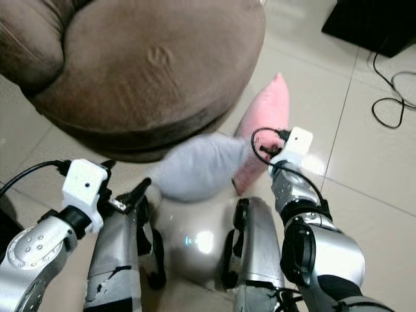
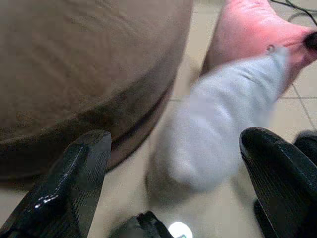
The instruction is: Move the pillow to the sofa from floor
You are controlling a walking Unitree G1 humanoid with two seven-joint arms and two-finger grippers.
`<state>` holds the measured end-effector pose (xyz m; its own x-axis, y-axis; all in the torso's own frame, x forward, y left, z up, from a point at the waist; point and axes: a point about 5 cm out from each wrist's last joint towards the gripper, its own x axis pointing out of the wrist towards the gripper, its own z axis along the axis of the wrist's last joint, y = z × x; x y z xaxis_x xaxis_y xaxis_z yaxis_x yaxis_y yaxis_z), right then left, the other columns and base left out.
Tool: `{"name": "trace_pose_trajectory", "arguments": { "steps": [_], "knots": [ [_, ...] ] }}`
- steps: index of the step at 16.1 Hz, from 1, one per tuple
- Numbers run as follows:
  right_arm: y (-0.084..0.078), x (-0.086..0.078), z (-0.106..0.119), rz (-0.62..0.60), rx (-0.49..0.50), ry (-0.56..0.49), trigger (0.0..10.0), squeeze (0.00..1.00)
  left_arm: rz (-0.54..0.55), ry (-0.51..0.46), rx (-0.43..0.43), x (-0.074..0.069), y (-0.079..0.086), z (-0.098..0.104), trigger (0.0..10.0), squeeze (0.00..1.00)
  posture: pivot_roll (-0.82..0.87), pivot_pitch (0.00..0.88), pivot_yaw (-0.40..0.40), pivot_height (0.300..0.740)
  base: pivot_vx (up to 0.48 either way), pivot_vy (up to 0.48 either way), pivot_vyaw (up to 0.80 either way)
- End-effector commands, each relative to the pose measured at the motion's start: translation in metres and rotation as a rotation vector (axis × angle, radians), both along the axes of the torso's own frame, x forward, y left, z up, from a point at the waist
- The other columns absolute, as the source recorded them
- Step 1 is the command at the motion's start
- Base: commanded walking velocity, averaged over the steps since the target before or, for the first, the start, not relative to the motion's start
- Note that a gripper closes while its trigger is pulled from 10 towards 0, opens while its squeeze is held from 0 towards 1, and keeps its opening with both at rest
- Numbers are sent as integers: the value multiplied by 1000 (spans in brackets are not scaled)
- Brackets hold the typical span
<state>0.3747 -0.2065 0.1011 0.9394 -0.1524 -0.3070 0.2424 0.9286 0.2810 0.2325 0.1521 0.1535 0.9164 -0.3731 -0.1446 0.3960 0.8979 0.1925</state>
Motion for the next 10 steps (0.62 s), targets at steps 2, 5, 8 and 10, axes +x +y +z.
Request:
{"name": "trace_pose_trajectory", "arguments": {
  "steps": [2, 5, 8, 10],
  "knots": [
    [-6, 11, 27, -15, -61, -108, 0, 0, 34, -10, -13, 4, -1, -5, 10000, 0, 123, 193, -13, 543, 0, 0, 0],
    [-3, 21, 54, 34, -108, -204, 0, 0, 99, -42, -48, 14, 1, -5, 10000, 0, 92, 142, -30, 543, 0, 0, 0],
    [-5, 22, 66, 70, -159, -281, 0, 0, 137, -60, -44, 21, 8, -11, 10000, 0, 36, 67, -27, 543, 0, 0, 0],
    [-7, 22, 72, 81, -162, -323, 0, 0, 144, -86, -53, 27, 11, -6, 10000, 0, 15, 53, -29, 543, 0, 0, 0]
  ]
}}
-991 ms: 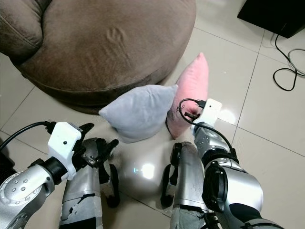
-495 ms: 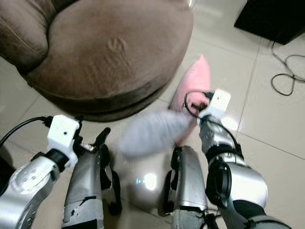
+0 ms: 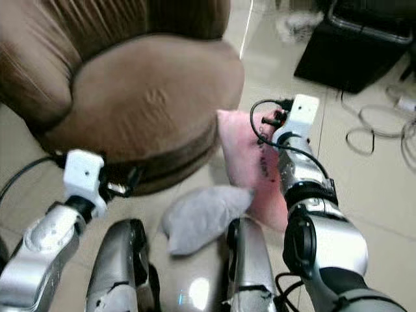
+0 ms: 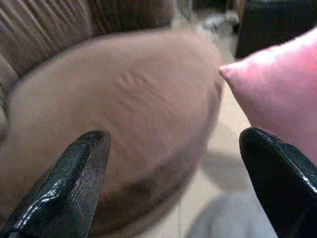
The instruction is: Move the pillow to the sofa from floor
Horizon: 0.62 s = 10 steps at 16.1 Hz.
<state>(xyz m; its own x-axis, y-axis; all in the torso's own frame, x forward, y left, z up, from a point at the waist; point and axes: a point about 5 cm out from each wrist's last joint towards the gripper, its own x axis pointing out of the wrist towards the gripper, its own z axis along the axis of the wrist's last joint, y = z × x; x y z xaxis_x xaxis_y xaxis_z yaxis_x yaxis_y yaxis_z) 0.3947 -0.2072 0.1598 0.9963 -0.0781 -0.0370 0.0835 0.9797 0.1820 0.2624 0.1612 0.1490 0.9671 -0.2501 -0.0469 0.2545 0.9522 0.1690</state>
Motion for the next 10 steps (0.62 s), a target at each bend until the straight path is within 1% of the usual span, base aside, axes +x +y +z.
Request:
{"name": "trace_pose_trajectory", "arguments": {
  "steps": [1, 2, 3, 4, 5, 7, 8, 9, 10],
  "knots": [
    [-6, 0, 17, 9, -16, -97, 0, 0, 19, -17, -22, 5, 3, 2, 10000, 0, -8, 30, -26, 543, 0, 0, 0],
    [-6, -2, 18, 15, -14, -113, 0, 0, 21, -20, -29, 8, 2, 2, 10000, 0, -8, 30, -26, 543, 0, 0, 0],
    [-9, -7, 18, 16, -30, -137, 0, 0, 0, -10, -27, 13, -3, -4, 10000, 0, -33, 0, -12, 543, 0, 0, 0],
    [-10, -9, 17, 11, -39, -143, 0, 0, -14, -5, -21, 15, -6, -7, 10000, 0, -41, 0, -9, 543, 0, 0, 0],
    [-13, -14, 14, -8, -37, -147, 0, 0, -55, 1, 0, 19, -14, -14, 10000, 0, -67, 0, 4, 543, 0, 0, 0],
    [-16, -20, 9, -29, -51, -144, 0, 0, -109, 18, 8, 22, -25, -21, 10000, 0, -81, 0, 16, 543, 0, 0, 0],
    [-18, -30, 6, -48, -68, -152, 0, 0, -172, 30, 30, 24, -33, -28, 10000, 0, -98, 0, 31, 543, 0, 0, 0],
    [-22, -37, 5, -61, -88, -152, 0, 0, -205, 40, 47, 25, -35, -35, 10000, 0, -99, 0, 34, 543, 0, 0, 0],
    [-23, -38, 4, -65, -94, -150, 0, 0, -215, 45, 47, 25, -36, -37, 10000, 0, -103, 0, 34, 543, 0, 0, 0]
  ]
}}
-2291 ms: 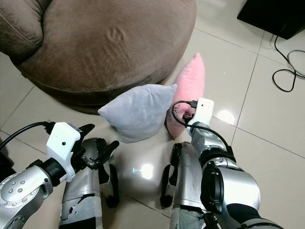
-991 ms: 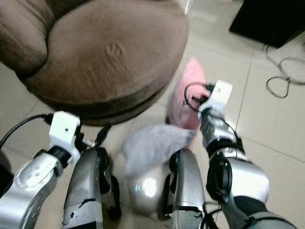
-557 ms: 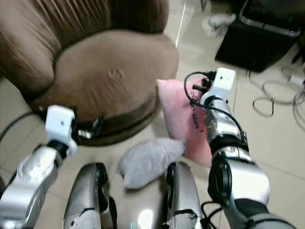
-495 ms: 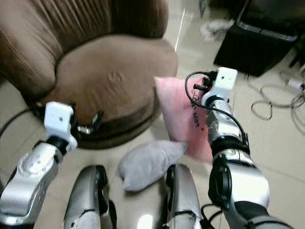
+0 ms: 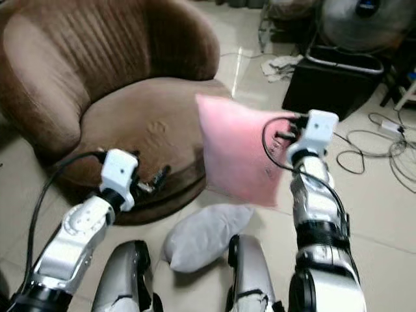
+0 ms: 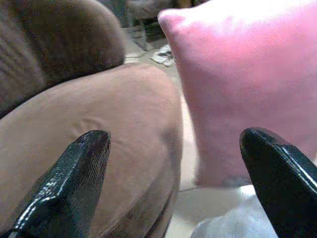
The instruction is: Move the pillow to the sofa from floor
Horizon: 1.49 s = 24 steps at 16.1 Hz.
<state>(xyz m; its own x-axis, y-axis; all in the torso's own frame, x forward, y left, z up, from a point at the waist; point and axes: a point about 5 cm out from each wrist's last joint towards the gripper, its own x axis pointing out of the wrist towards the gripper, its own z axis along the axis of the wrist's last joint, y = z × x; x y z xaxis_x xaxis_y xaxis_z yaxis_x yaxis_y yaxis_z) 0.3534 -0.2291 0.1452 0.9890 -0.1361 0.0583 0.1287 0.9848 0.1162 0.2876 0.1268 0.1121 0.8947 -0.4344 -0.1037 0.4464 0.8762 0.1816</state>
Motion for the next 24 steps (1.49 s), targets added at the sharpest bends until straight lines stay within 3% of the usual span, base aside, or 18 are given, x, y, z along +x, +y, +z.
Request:
{"name": "trace_pose_trajectory", "arguments": {
  "steps": [1, 2, 6, 8, 11, 15, 18, 19, 20, 21, 22, 23, 24],
  "knots": [
    [-4, 0, 16, -17, -25, -57, 0, 0, -51, 13, 19, 0, -5, -5, 10000, 843, -107, 3, 32, 543, 0, 0, 0],
    [-10, -7, 15, -48, -36, -53, 0, 0, -140, 65, -4, 0, -14, -13, 10000, 1000, -119, 9, 30, 543, 0, 0, 0],
    [-25, -25, 25, -110, -86, -54, 0, 0, -303, 220, 0, 7, -40, -41, 10000, 1000, -160, 71, 16, 543, 0, 0, 0],
    [-25, -32, 29, -105, -103, -41, 0, 0, -320, 285, -9, 9, -49, -54, 10000, 1000, -176, 103, 12, 543, 0, 0, 0],
    [-22, -42, 32, -86, -119, 2, 0, 0, -333, 466, -81, 5, -70, -79, 10000, 1000, -192, 209, -24, 543, 0, 0, 0],
    [-18, -49, 43, -65, -127, 27, 0, 0, -299, 559, -127, 4, -79, -90, 10000, 1000, -188, 240, -39, 543, 0, 0, 0],
    [-16, -52, 49, -46, -138, 43, 0, 0, -409, 684, -81, -17, -94, -109, 10000, 1000, -214, 279, -61, 543, 0, 0, 0],
    [-17, -55, 51, -44, -143, 53, 0, 0, -437, 723, -37, -26, -99, -116, 10000, 1000, -216, 284, -70, 543, 0, 0, 0],
    [-17, -55, 51, -40, -145, 55, 0, 0, -411, 683, 52, -29, -98, -122, 10000, 1000, -219, 282, -74, 543, 0, 0, 0],
    [-16, -56, 53, -35, -147, 56, 0, 0, -354, 613, 143, -28, -94, -125, 10000, 506, -225, 277, -80, 543, 0, 0, 0],
    [-12, -55, 55, -18, -148, 56, 0, 0, -223, 526, 251, -23, -87, -128, 10000, 0, -228, 275, -85, 543, 0, 0, 0],
    [-11, -55, 57, -9, -148, 54, 0, 0, -190, 477, 354, -25, -82, -132, 10000, 0, -236, 271, -87, 543, 0, 0, 0],
    [-9, -55, 59, -3, -139, 49, 0, 0, -73, 427, 321, -19, -73, -130, 10000, 0, -231, 251, -84, 543, 0, 0, 0]
  ]
}}
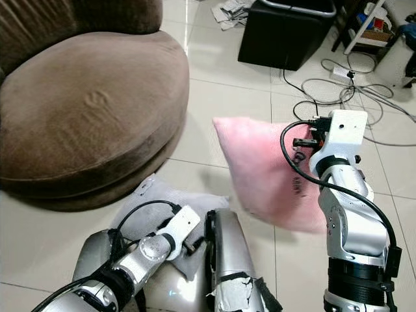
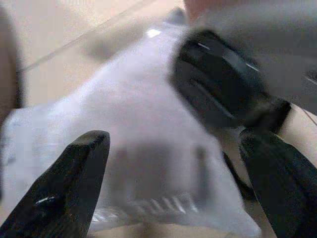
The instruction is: Move the pillow to the sofa from floor
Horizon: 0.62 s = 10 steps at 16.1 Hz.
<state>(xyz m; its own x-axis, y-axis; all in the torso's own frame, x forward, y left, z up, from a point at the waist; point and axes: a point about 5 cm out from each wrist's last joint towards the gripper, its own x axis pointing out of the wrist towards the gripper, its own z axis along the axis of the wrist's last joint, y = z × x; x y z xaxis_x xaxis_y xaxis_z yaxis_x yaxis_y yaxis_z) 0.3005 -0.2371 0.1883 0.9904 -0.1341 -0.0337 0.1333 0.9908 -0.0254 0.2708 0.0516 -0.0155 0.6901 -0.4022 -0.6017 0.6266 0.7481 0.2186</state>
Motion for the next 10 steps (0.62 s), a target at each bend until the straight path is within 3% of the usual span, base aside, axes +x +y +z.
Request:
{"name": "trace_pose_trajectory", "arguments": {
  "steps": [1, 4, 5, 8, 9, 10],
  "knots": [
    [0, -1, 17, 7, -3, -73, 0, 0, 136, -77, -90, 10, 9, 9, 10000, 0, -218, 241, -78, 543, 0, 0, 0],
    [-2, 1, 13, 5, 9, -84, 0, 0, 296, -240, -246, 33, 30, 36, 10000, 0, -170, 179, -48, 543, 0, 0, 0],
    [-1, 2, 6, -1, 18, -78, 0, 0, 332, -347, -293, 42, 50, 54, 10000, 0, -146, 138, -30, 543, 0, 0, 0],
    [6, 2, -12, -12, 85, -48, 0, 0, 383, -541, -341, 42, 89, 89, 10000, 0, -98, 57, -5, 543, 0, 0, 0],
    [7, 2, -15, -19, 91, -38, 0, 0, 383, -548, -336, 41, 92, 93, 10000, 0, -85, 35, 2, 543, 0, 0, 0],
    [7, 3, -21, -31, 109, -15, 4745, 0, 390, -553, -344, 36, 97, 103, 10000, 0, -73, 18, 7, 543, 0, 0, 0]
  ]
}}
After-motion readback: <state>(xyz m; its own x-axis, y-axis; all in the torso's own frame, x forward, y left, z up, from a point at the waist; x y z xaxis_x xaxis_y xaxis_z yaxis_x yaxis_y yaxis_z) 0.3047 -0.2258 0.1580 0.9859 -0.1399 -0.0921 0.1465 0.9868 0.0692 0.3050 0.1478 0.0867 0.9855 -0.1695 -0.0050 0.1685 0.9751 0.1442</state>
